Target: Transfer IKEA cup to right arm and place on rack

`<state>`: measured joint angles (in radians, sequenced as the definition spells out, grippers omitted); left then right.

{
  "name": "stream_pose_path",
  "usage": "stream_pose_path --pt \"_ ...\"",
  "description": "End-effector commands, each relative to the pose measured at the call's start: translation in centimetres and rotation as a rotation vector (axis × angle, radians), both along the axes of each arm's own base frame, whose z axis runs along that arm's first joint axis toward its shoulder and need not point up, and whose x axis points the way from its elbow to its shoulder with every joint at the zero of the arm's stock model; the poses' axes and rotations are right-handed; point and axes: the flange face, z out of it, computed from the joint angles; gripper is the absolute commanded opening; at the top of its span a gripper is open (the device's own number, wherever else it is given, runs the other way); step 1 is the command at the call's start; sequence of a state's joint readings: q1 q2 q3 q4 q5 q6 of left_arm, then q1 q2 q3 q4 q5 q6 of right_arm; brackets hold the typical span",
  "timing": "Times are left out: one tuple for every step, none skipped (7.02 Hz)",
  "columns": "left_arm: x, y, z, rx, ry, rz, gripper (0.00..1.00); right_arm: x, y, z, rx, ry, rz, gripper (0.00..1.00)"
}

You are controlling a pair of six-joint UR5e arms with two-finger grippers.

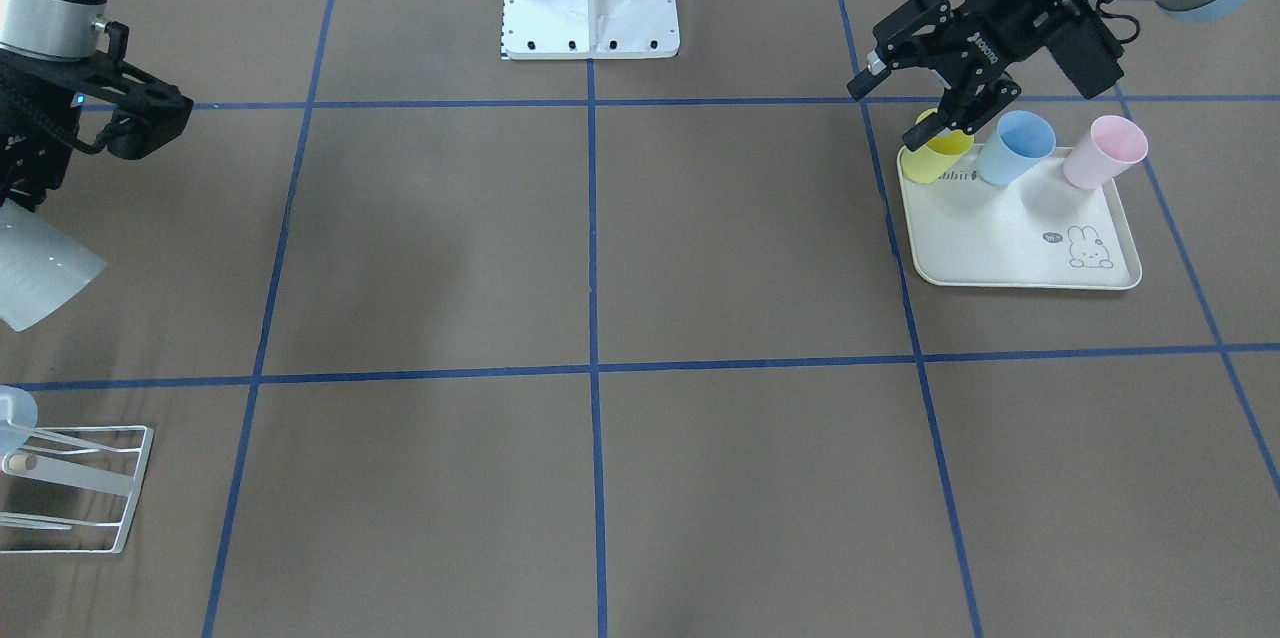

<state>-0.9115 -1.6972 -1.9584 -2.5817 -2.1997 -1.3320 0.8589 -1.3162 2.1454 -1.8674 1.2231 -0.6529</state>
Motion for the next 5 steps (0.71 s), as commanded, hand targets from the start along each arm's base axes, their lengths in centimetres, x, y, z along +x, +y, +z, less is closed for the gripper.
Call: stream_pose_path --pt "0.1 0.0 0.1 0.001 -0.002 0.0 1.0 -1.9 -1.1 4.9 -0.041 0.198 -0.088 0.0" --pt "0.1 0.0 0.1 0.001 -0.002 0.0 1.0 -3.6 -1.4 6.5 -0.052 0.238 -0.101 0.0" --pt "0.0 0.1 0.1 0.001 -0.002 0.0 1.0 -4.1 -1.4 7.2 -0.06 0.255 -0.11 0.0" --pt "0.1 0.0 0.1 0.0 -0.003 0.0 1.0 -4.5 -1.8 7.9 -0.062 0.269 -0.119 0.0" --pt "0.0 0.1 0.1 0.001 -0.002 0.0 1.0 -4.8 -2.3 8.6 -0.046 0.283 -0.114 0.0"
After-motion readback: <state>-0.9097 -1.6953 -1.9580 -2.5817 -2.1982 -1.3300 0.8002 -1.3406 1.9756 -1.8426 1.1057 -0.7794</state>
